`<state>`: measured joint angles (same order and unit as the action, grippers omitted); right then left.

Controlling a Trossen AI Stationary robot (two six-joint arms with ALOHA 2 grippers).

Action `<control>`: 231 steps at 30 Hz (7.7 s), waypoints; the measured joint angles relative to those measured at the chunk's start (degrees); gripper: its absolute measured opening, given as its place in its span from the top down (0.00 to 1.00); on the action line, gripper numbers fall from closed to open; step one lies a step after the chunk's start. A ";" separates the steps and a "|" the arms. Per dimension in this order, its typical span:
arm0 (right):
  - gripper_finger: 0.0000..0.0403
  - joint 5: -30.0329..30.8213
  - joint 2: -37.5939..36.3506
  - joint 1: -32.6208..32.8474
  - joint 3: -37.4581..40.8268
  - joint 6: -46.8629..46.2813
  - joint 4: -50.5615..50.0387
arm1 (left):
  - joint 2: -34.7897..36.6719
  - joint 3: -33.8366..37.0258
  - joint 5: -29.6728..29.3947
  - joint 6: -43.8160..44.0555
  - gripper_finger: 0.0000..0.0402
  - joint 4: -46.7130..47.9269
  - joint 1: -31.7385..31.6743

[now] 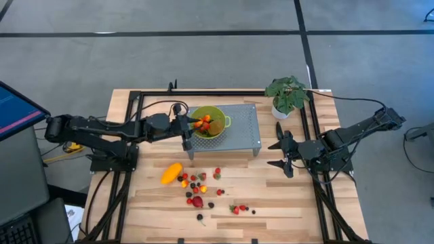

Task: Pick & Place Fruit
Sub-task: Put the strawberry into the green strainer bowl on the shelf, then put the peach into the green strainer bowl on the shelf, then put the red cherry into the green strainer bowl on the shelf

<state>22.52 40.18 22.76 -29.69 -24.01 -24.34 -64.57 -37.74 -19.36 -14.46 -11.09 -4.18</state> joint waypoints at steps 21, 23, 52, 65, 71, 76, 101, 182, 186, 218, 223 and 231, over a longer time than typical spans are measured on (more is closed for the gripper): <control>0.25 -0.01 -0.01 -0.01 0.00 0.01 0.00 | 8.24 0.00 0.00 4.48 0.48 -0.13 5.90; 0.25 0.00 -0.01 -0.01 0.00 0.01 0.01 | 8.75 0.00 3.71 6.99 0.48 -0.21 8.26; 0.25 -0.01 -0.02 0.00 0.00 0.02 0.00 | -17.91 0.00 0.23 10.94 0.48 13.27 36.28; 0.25 -0.02 -0.02 0.00 0.00 0.02 -0.02 | -19.19 -0.02 0.09 20.49 0.48 21.27 36.25; 0.25 0.00 -0.02 0.00 0.00 0.02 0.00 | -19.17 1.03 0.09 20.78 0.48 20.97 36.09; 0.25 0.00 -0.02 0.00 0.00 0.00 0.00 | -19.17 4.44 0.12 23.89 0.48 20.57 35.27; 0.25 -0.02 -0.02 -0.02 0.00 0.01 0.00 | -19.17 11.61 0.64 25.46 0.48 6.10 35.23; 0.25 0.00 -0.02 -0.02 0.00 0.00 0.00 | -7.26 11.52 -8.76 -2.92 0.60 -37.82 3.45; 0.25 -0.01 -0.02 -0.01 0.00 0.01 0.00 | -7.00 11.52 -8.78 -3.19 0.52 -37.90 3.45; 0.25 0.00 -0.02 0.00 0.00 0.00 0.00 | -1.77 11.56 -9.72 12.53 0.46 -6.60 34.09; 0.25 0.00 -0.02 -0.02 0.00 0.02 0.00 | -1.77 11.56 -9.74 21.89 0.46 4.88 34.23; 0.25 0.00 -0.02 0.00 0.00 0.02 0.00 | -2.21 11.61 -9.77 30.05 0.47 10.61 34.11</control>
<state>22.52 40.17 22.76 -29.69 -23.99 -24.34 -66.79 -26.13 -29.13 15.59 -0.48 29.93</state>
